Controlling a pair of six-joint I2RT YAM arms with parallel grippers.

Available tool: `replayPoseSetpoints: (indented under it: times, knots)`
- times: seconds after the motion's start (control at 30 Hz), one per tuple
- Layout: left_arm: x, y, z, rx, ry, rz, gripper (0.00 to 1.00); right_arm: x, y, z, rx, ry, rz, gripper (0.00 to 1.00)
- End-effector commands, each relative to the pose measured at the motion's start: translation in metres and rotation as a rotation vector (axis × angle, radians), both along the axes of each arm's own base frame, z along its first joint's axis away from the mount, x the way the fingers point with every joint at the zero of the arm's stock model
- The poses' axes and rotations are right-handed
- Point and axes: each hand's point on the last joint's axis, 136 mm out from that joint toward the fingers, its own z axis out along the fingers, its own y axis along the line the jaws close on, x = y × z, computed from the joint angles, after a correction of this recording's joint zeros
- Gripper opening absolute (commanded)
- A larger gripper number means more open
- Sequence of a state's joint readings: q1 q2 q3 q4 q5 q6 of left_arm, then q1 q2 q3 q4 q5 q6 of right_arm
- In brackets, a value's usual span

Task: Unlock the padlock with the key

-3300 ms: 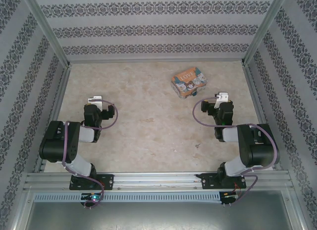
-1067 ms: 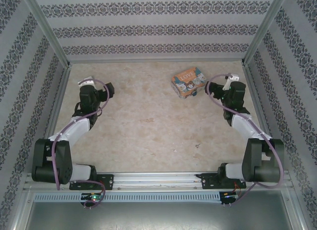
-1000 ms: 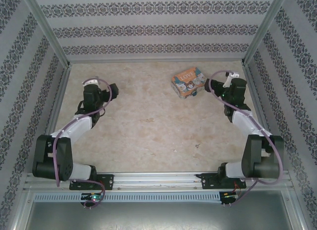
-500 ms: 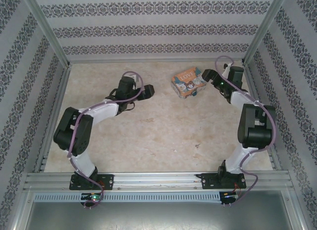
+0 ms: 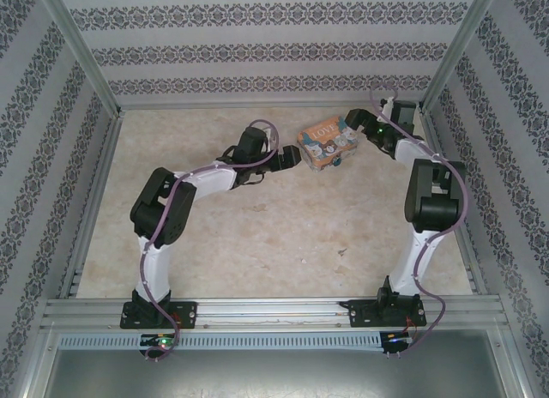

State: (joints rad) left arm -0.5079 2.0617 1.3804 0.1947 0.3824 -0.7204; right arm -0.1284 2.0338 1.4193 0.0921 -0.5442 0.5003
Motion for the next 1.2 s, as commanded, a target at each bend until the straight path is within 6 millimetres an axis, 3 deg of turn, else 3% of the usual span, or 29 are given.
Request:
replayPoseSetpoints:
  times: [0.0, 0.27, 0.53, 0.83, 1.17]
  knots:
    - [0.000, -0.026, 0.009, -0.049, 0.004, -0.054, 1.00, 0.006, 0.008, -0.003, 0.006, 0.022, 0.048, 0.98]
    - [0.011, -0.047, -0.001, -0.092, 0.047, -0.088, 0.99, 0.021, 0.027, -0.013, 0.033, 0.057, 0.114, 0.98]
    - [0.015, -0.060, -0.011, -0.075, 0.090, -0.154, 0.99, 0.017, 0.043, -0.016, 0.080, 0.086, 0.192, 0.98]
    - [0.018, -0.064, -0.008, -0.101, 0.096, -0.174, 0.99, -0.013, 0.063, -0.015, 0.091, 0.106, 0.270, 0.98]
    - [0.012, -0.045, -0.003, -0.086, 0.099, -0.159, 0.99, -0.059, 0.099, -0.014, 0.086, 0.114, 0.342, 0.96]
